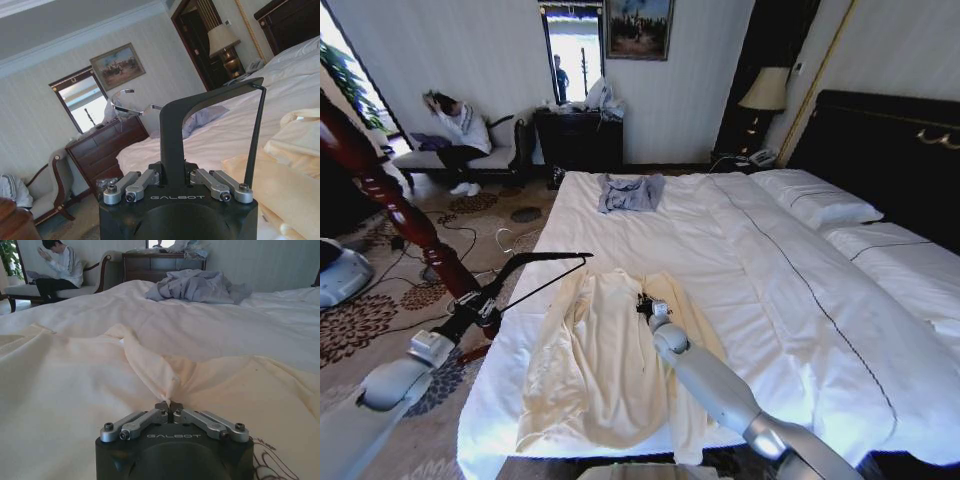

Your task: Pick up the clothes from the bed and hang them on the clothes hanger.

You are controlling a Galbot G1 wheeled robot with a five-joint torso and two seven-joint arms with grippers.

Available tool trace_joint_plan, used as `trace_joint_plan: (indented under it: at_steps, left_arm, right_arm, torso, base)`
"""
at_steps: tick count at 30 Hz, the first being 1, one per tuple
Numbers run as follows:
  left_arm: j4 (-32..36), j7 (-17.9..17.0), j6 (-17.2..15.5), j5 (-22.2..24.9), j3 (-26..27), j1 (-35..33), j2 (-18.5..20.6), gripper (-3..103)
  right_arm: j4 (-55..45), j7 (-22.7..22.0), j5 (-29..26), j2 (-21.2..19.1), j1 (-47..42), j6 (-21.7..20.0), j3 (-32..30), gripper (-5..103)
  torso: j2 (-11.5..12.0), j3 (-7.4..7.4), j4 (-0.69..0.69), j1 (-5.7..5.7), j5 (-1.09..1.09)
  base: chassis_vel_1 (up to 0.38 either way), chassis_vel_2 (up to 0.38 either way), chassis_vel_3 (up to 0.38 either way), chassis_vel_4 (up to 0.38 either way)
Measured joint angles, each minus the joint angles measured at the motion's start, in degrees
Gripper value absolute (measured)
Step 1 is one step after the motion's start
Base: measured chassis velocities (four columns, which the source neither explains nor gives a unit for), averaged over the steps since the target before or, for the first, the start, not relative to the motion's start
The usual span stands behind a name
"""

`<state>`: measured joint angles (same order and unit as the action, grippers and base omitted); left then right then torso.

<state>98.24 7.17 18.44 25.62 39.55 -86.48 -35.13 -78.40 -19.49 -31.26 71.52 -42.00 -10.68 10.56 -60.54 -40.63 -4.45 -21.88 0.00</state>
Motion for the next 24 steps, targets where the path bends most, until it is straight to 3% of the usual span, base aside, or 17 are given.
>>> trace_joint_plan:
  at_steps: [12, 19, 24]
  left_arm:
    - [1.0, 0.8, 0.3, -0.5, -0.5, -0.8, 0.1, 20]
    - [1.1, 2.6, 1.1, -6.2, -3.0, -2.0, 0.5, 20]
    - [-0.1, 2.3, 1.2, -7.8, -4.5, -1.2, 0.5, 20]
  right_arm:
    - [-2.3, -0.5, -2.4, -1.3, 0.4, -0.3, -1.0, 0]
    - [-6.7, -1.8, -6.1, -4.7, 1.8, -1.8, -1.4, 0]
    - [-7.7, -2.5, -6.3, -5.0, 2.0, -2.1, -1.9, 0]
  torso:
    - [0.0, 0.00, 0.00, 0.00, 0.01]
    - [0.0, 0.00, 0.00, 0.00, 0.00]
    - [0.0, 0.00, 0.00, 0.00, 0.01]
  base:
    - [0.000, 0.000, 0.000, 0.000]
    - [0.000, 0.000, 0.000, 0.000]
    - [0.000, 0.000, 0.000, 0.000]
